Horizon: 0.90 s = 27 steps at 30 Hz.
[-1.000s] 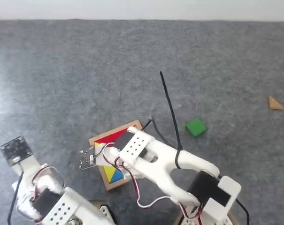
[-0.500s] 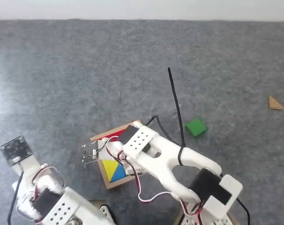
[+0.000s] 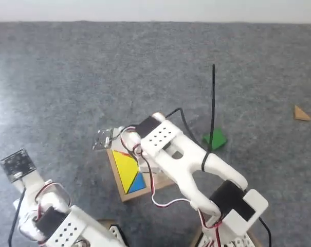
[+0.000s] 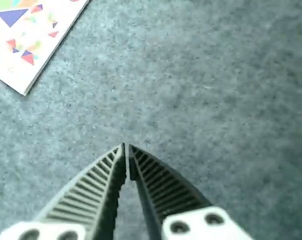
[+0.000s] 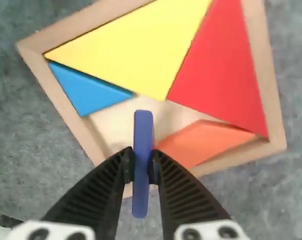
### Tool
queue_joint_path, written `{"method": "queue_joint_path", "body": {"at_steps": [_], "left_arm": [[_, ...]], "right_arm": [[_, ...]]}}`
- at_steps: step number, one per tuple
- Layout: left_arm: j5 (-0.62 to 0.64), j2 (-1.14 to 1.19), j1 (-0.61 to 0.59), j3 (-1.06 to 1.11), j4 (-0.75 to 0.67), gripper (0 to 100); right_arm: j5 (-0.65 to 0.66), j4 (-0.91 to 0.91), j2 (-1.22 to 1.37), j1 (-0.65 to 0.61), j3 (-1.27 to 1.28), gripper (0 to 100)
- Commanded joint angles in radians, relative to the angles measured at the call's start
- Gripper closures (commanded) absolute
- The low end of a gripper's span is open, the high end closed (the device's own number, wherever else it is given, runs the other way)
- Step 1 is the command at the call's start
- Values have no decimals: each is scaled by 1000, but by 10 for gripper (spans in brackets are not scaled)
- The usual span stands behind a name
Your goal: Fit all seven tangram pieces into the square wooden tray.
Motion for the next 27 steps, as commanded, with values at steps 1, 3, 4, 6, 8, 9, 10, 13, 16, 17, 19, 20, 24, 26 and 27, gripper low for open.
{"method": "queue_joint_path", "body": {"at_steps": [1, 3, 4, 6, 8, 9, 10, 13, 16, 17, 19, 20, 24, 26, 27], "left_arm": [[-9, -18, -3, -22, 0, 985], [-9, -18, -3, -22, 0, 985], [-9, -18, -3, -22, 0, 985], [-9, -18, -3, -22, 0, 985], [-9, -18, -3, -22, 0, 985], [-9, -18, -3, -22, 0, 985], [-9, -18, -3, -22, 0, 985], [-9, -18, -3, -22, 0, 985], [-9, -18, -3, -22, 0, 985], [-9, -18, -3, -22, 0, 985], [-9, -18, -3, -22, 0, 985], [-9, -18, -3, -22, 0, 985], [-9, -18, -3, -22, 0, 985], [-9, -18, -6, -22, 0, 985], [-9, -18, -6, -22, 0, 985]], "right_arm": [[-57, 50, -39, 15, -83, 972], [-109, 51, -39, 15, -100, 972], [-124, 51, -39, 16, -101, 972], [-133, 56, -39, 16, -98, 972], [-137, 42, -31, 16, -80, 972], [-141, 27, -22, 16, -71, 972], [-144, 19, -12, 16, -69, 973], [-180, 19, 8, 45, -91, 991], [-195, 93, 15, 74, -155, 989], [-196, 127, 15, 77, -170, 989], [-233, 173, 7, 81, -181, 989], [-278, 182, 7, 81, -184, 990], [-454, 185, 8, 88, -187, 990], [-529, 189, 15, 99, -190, 990], [-565, 189, 16, 108, -187, 990]]}}
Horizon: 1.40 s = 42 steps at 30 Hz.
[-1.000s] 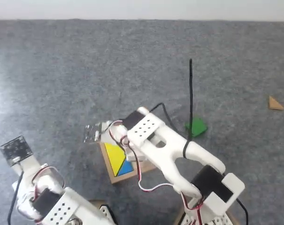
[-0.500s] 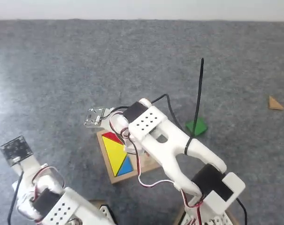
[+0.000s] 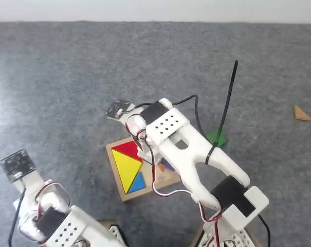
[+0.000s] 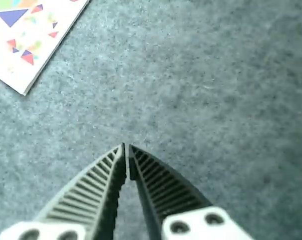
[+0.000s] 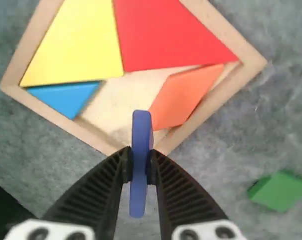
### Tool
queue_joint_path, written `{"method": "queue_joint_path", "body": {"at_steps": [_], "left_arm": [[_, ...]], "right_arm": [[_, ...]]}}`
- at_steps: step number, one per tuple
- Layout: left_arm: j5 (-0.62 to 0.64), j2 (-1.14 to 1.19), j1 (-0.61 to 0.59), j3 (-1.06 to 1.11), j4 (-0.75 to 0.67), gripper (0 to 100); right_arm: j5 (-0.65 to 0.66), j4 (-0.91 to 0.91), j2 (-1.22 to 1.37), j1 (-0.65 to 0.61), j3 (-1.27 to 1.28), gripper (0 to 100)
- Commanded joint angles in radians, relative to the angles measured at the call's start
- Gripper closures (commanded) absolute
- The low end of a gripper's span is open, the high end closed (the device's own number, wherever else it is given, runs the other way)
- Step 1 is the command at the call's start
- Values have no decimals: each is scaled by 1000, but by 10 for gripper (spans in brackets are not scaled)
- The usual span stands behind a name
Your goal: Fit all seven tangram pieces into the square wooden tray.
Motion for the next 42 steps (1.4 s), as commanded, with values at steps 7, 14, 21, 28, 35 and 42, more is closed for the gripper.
{"method": "queue_joint_path", "body": {"at_steps": [7, 14, 21, 28, 35, 42], "left_arm": [[-9, -18, -8, -22, 0, 985], [-9, -18, -9, -22, 0, 985], [-11, -18, -9, -22, 0, 985], [-11, -18, -8, -22, 0, 985], [-11, -18, -8, -22, 0, 985], [-11, -18, -6, -22, 0, 985]], "right_arm": [[-269, -27, 73, 76, -12, 990], [-308, -12, 90, 91, -8, 990], [-322, 4, 88, 91, -6, 990], [-324, -15, 90, 88, 17, 990], [-321, -12, 81, 90, 12, 990], [-290, -10, -36, 50, 18, 990]]}}
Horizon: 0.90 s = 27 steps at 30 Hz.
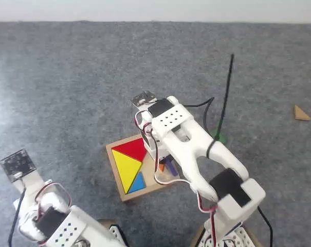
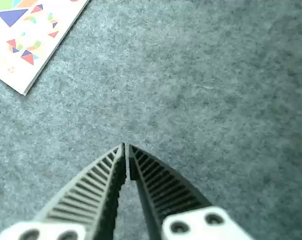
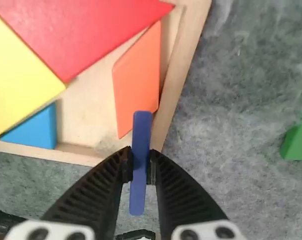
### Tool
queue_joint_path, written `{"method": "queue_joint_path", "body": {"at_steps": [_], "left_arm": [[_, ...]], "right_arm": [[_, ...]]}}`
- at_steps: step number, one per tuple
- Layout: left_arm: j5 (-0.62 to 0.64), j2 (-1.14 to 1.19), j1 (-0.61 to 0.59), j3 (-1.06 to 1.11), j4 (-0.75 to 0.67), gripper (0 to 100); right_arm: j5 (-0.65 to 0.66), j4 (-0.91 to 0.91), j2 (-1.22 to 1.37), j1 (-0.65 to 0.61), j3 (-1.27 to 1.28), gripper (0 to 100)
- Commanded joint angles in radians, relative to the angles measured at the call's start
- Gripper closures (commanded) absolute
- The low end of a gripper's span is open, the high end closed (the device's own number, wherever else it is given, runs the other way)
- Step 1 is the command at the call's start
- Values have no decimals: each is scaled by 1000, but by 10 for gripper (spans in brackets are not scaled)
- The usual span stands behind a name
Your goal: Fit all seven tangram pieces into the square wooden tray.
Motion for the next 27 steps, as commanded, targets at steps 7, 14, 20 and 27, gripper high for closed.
{"method": "queue_joint_path", "body": {"at_steps": [7, 14, 20, 27], "left_arm": [[-11, -18, -8, -22, 0, 985], [-11, -18, -6, -22, 0, 985], [-11, -18, -6, -22, 0, 985], [-11, -18, -5, -22, 0, 985]], "right_arm": [[241, 104, -33, -19, -35, 990], [434, 243, 124, -111, -198, 990], [689, 302, 282, -127, -370, 989], [1091, 306, 354, -85, -411, 987]]}}
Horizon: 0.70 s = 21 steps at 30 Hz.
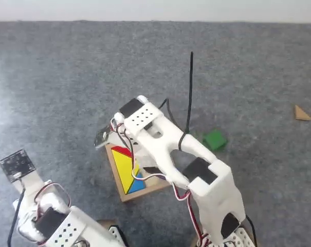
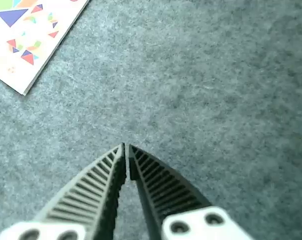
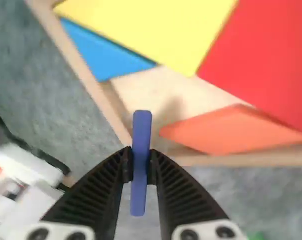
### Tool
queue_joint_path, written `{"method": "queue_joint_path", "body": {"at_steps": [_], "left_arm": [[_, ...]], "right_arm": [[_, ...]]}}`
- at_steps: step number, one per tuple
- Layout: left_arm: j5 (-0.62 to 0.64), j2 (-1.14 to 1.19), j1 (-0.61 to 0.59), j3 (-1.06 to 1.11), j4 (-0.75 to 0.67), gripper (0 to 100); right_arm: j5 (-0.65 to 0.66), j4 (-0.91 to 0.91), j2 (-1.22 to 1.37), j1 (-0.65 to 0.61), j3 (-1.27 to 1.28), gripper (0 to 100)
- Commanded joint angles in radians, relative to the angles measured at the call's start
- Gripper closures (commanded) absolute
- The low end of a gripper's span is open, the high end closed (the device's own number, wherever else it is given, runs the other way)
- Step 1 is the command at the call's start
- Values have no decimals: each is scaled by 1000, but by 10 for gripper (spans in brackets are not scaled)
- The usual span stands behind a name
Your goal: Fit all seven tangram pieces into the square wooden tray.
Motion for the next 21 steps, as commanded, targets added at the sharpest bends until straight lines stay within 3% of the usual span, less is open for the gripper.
{"method": "queue_joint_path", "body": {"at_steps": [1, 6, 15, 21], "left_arm": [[-11, -18, -5, -22, 0, 985], [-11, -18, -5, -22, 0, 985], [-11, -18, -3, -22, 0, 985], [-11, -18, -3, -22, 0, 985]], "right_arm": [[236, 44, -13, 36, -48, 986], [414, 50, -16, 30, -48, 961], [531, 50, -8, -58, -43, 957], [548, 48, -15, -64, -28, 768]]}}
